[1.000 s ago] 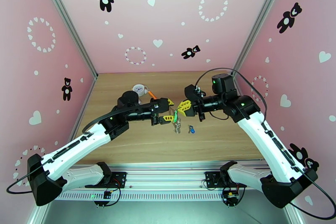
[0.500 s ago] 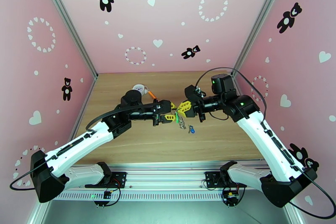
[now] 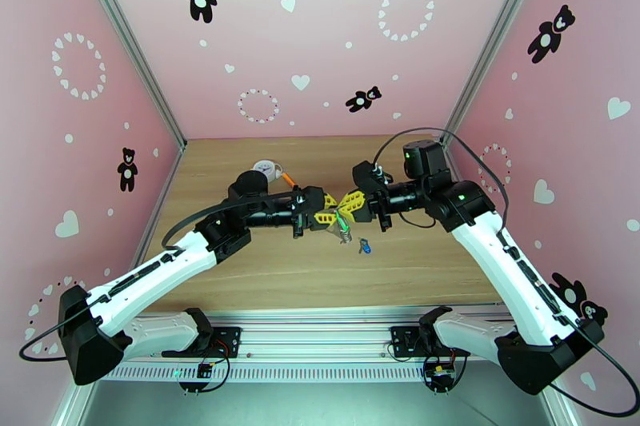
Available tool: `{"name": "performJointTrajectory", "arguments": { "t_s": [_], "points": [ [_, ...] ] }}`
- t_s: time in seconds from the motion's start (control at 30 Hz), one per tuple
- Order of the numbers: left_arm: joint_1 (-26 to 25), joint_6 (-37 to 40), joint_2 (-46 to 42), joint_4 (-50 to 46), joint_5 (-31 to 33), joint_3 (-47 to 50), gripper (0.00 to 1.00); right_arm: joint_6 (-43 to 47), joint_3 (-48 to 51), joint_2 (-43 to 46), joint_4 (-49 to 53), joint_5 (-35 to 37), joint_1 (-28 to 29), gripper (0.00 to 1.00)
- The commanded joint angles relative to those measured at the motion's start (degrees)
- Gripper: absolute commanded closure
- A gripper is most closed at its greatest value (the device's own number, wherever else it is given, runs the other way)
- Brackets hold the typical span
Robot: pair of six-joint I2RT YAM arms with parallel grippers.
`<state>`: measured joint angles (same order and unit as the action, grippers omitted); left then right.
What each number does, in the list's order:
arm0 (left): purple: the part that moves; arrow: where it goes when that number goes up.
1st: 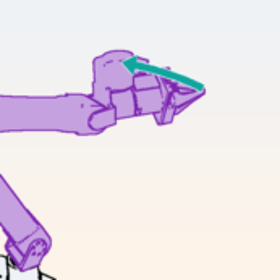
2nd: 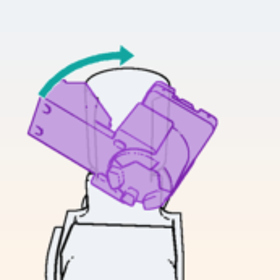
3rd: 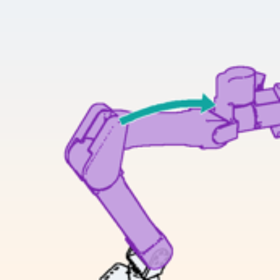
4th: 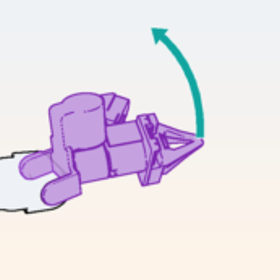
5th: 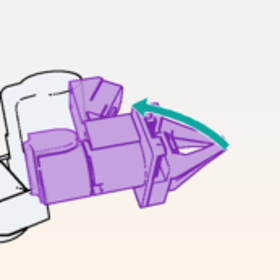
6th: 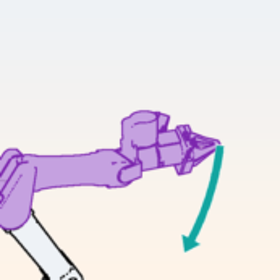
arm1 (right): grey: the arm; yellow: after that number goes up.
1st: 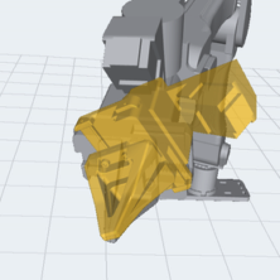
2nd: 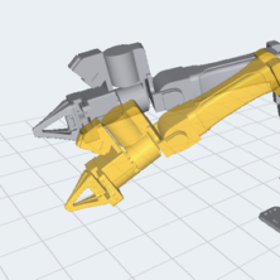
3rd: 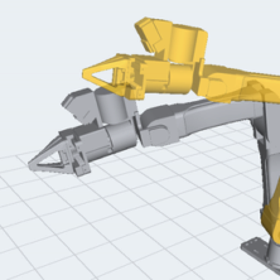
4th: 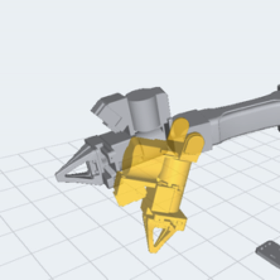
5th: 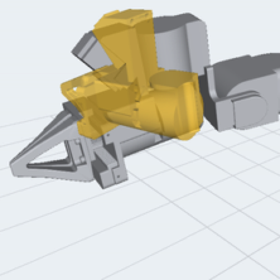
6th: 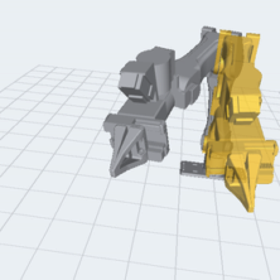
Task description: Remove the keys from the keyring
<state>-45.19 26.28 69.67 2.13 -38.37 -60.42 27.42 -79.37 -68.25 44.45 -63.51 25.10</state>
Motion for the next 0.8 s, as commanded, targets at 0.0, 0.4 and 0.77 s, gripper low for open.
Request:
{"name": "performJointTrajectory", "arguments": {
  "t_s": [0.0,0.4,0.77],
  "points": [
    [-0.3,-0.3,0.7,0.8,0.2,0.7,0.68,-0.2,-1.2,0.8,0.0,-1.2,0.1,1.00],
    [-0.3,1.5,1.5,-1.4,-2.1,0.1,0.76,-0.7,-0.8,1.4,-0.9,-0.9,0.0,1.00],
    [-0.3,0.2,1.1,-1.2,0.3,-0.2,0.89,-0.8,0.5,2.6,-2.0,3.8,1.8,1.00]
  ]
}}
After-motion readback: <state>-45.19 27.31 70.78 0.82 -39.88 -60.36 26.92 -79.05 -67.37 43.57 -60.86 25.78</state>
